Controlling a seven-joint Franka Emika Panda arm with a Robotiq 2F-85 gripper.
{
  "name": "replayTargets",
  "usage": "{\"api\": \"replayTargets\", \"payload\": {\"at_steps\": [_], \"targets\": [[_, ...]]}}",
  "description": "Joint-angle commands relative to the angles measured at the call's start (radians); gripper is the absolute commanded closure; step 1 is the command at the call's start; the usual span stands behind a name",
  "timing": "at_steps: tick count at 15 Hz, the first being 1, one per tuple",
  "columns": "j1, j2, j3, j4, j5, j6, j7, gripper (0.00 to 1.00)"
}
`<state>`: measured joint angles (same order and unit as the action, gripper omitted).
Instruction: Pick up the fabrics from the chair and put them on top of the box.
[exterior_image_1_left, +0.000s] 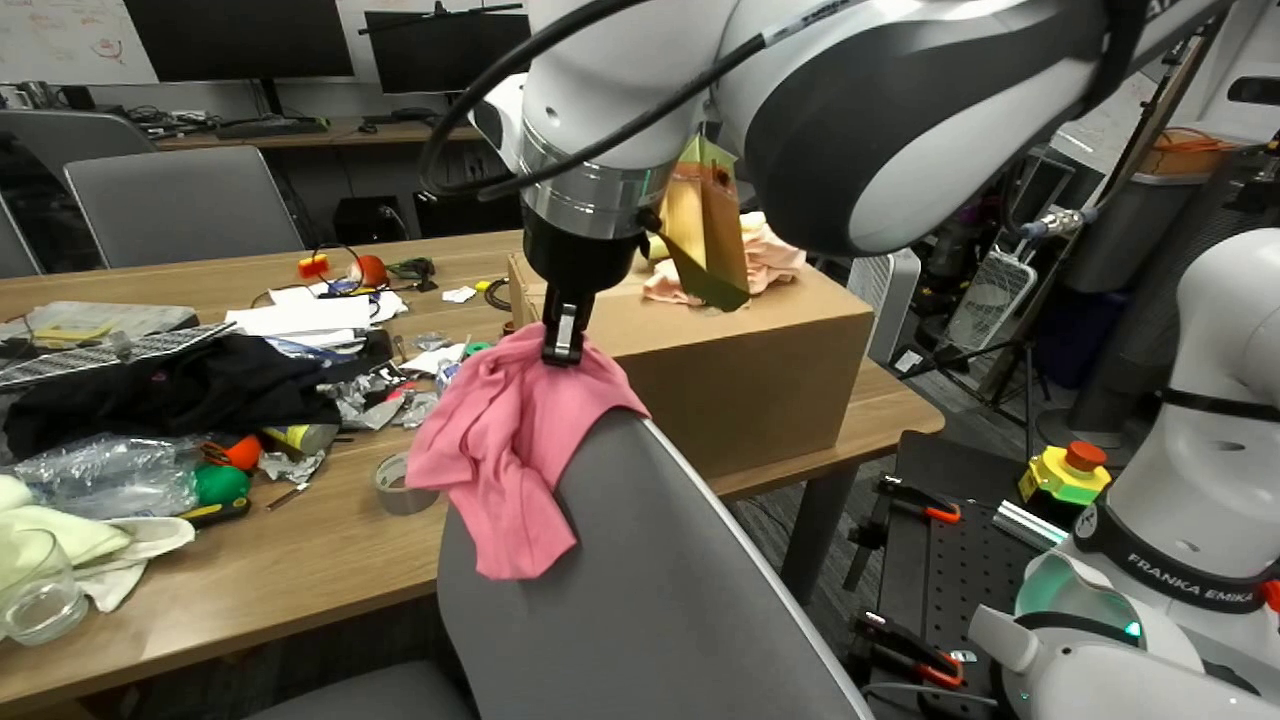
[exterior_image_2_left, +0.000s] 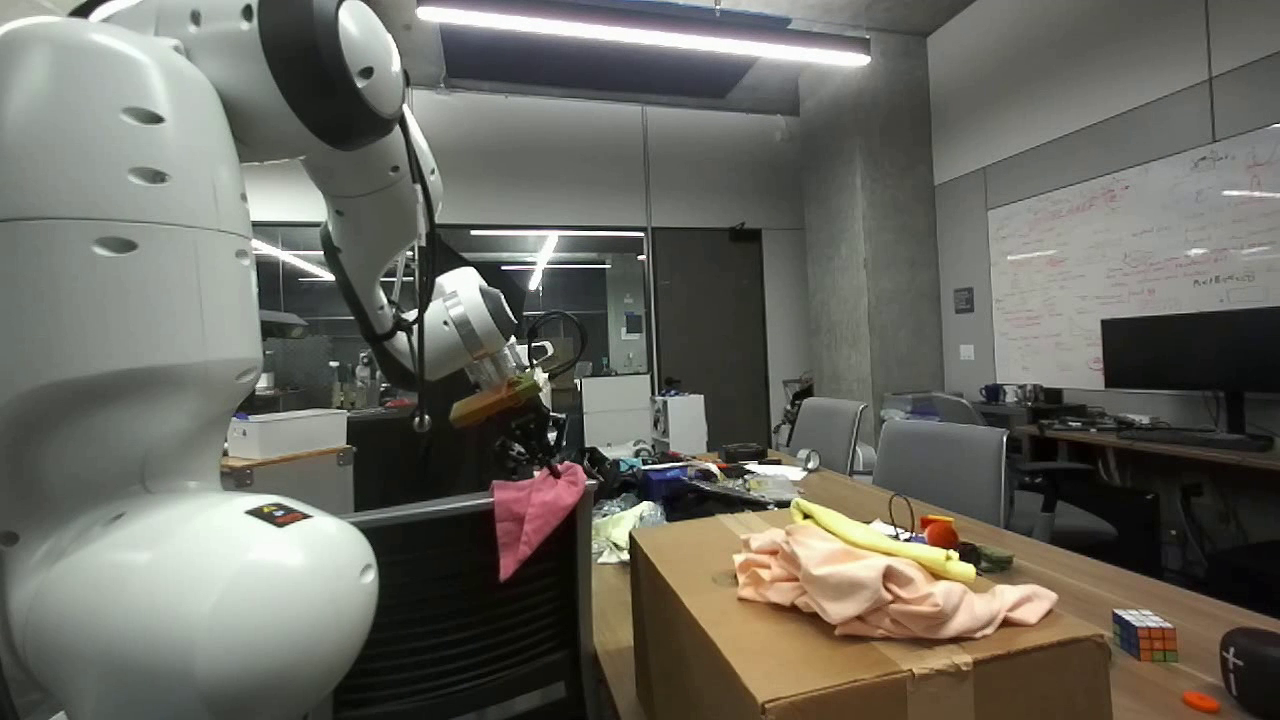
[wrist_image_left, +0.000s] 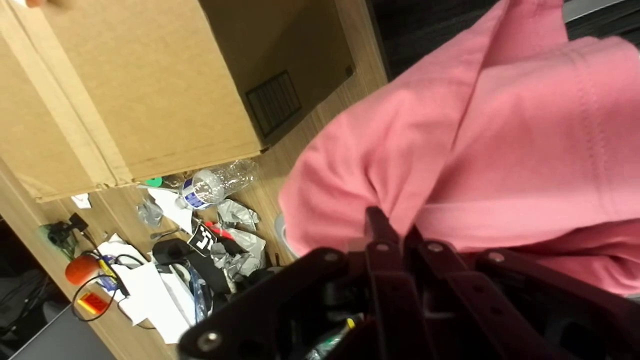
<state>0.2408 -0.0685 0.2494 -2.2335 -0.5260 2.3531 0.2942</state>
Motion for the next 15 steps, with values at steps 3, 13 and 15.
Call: {"api": "replayTargets", "payload": {"at_steps": [3,13,15], "targets": [[-0.015,0.001,0.006,0.017,-0.036,-0.001,0.029,0.97],[-0.055,-0.157,0.006,0.06,-0.155,-0.037,0.13,0.98],[-0.079,-0.176,0.006,0.077,-0.154,-0.05,0.134,0.98]]}}
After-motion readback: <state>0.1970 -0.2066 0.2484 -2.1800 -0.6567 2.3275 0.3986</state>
